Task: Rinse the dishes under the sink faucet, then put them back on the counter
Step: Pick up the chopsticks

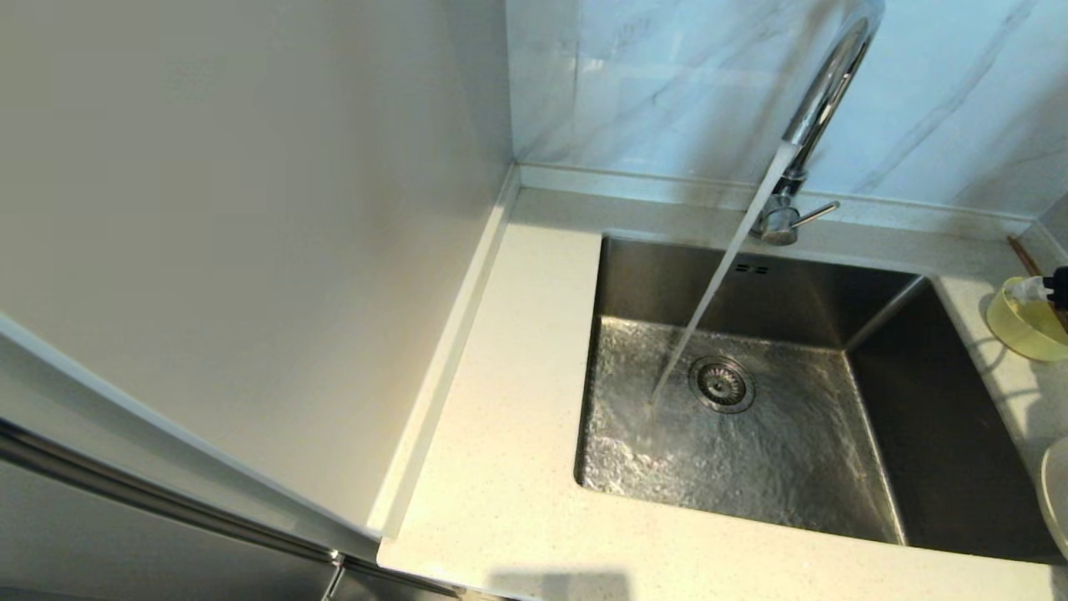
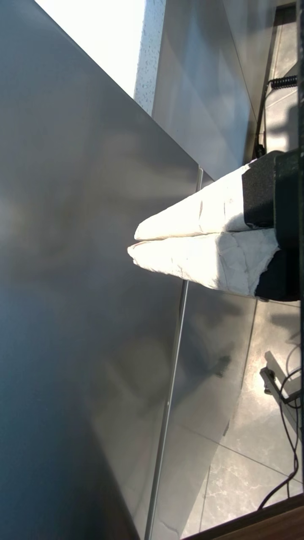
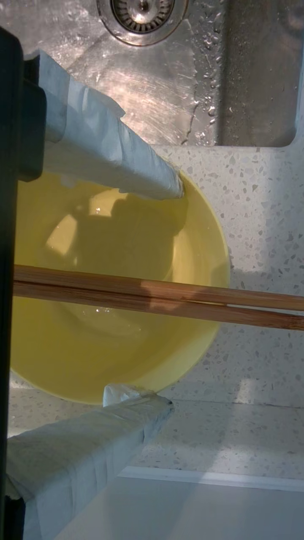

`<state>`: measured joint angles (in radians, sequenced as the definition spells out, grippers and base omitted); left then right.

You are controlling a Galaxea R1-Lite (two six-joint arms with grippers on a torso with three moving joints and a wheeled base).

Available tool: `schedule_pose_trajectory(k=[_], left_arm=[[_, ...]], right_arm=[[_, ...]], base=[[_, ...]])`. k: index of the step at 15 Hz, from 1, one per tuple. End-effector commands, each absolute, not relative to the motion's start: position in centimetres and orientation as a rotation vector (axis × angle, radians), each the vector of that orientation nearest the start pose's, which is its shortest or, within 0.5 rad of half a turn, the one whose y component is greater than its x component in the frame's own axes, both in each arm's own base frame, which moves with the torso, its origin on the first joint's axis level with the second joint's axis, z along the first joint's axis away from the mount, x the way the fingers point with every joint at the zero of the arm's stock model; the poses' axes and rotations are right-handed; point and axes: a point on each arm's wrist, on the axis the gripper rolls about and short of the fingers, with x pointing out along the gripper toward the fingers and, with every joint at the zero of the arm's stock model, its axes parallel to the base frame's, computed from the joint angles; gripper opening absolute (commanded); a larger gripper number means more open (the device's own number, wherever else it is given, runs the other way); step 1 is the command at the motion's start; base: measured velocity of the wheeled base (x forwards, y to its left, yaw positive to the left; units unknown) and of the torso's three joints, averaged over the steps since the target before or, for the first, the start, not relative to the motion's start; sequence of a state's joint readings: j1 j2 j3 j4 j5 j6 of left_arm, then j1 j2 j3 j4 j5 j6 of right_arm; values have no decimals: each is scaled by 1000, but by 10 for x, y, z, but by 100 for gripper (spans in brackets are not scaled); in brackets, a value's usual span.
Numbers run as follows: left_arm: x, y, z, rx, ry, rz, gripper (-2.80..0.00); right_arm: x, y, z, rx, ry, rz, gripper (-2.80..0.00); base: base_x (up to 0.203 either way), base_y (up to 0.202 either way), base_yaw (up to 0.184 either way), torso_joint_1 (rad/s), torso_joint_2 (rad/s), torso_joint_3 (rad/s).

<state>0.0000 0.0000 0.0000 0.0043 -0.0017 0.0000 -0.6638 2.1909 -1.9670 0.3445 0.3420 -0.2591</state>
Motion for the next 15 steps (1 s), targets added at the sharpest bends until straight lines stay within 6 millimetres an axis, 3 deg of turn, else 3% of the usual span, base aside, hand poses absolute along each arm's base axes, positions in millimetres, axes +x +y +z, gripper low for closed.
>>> schedule_pose_trajectory(k=[1,3,4,15], left_arm=[[-23,0,75,0,5,-2,-280],[-23,0,75,0,5,-2,-280],[-23,0,75,0,5,-2,-280],[-23,0,75,0,5,-2,-280]], right_arm=[[357,-270,223,26,540,-242,0],[357,-270,223,22,544,-256,0],[357,-270,222,22,545,-260,-280],[360,-272,219,19,542,-261,-280]], base=[[0,0,0,0,0,0],[0,0,0,0,0,0],[0,0,0,0,0,0],[0,0,0,0,0,0]])
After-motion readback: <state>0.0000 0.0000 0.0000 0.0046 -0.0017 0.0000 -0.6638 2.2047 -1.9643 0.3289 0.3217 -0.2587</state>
